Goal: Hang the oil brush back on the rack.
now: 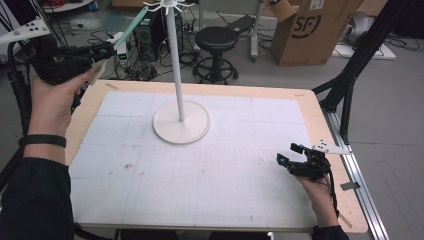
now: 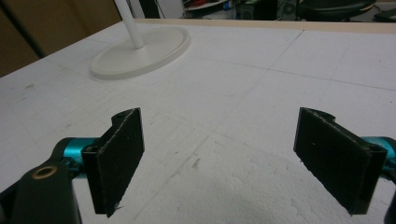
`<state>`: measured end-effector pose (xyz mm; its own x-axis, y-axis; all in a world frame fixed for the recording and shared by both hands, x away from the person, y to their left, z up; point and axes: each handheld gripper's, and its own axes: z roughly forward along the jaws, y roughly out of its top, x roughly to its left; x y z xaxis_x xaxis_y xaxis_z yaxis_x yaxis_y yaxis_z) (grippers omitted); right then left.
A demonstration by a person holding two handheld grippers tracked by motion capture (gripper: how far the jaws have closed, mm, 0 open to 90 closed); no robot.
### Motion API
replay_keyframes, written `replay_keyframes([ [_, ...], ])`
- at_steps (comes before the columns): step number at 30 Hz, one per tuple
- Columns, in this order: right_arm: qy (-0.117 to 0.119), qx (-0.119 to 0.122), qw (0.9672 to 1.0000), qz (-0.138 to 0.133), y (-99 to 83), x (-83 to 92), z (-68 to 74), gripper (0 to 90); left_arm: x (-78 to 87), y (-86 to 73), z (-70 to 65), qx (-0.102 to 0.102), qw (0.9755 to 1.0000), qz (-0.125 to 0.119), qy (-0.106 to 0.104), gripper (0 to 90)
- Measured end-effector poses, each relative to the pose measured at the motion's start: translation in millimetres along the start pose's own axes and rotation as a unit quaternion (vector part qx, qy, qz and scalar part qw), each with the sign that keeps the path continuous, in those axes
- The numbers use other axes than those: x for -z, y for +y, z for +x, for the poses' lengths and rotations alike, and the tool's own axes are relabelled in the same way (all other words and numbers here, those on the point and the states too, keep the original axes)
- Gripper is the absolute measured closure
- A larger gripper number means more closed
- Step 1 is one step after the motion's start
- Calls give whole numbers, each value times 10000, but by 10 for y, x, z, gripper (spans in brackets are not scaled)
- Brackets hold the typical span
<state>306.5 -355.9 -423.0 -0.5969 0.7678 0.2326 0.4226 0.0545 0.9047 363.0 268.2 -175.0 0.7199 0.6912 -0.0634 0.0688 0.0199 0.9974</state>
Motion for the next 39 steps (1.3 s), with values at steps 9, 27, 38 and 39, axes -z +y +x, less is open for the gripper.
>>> replay_keyframes([
  [9, -10, 9, 10000, -2, 1, 4, -10, 154, -38, -15, -22, -46, 10000, 41, -41, 823],
  [27, 1, 24, 10000, 11, -1, -3, -8, 154, -180, -62, -50, -63, 9999, 150, 47, 823],
  [38, 15, 8, 10000, 2, -2, -2, -12, 154, -235, -143, -60, 84, 9994, 324, 121, 638],
  [39, 15, 8, 10000, 2, -2, -2, -12, 154, -235, -143, -60, 84, 9994, 324, 121, 617],
])
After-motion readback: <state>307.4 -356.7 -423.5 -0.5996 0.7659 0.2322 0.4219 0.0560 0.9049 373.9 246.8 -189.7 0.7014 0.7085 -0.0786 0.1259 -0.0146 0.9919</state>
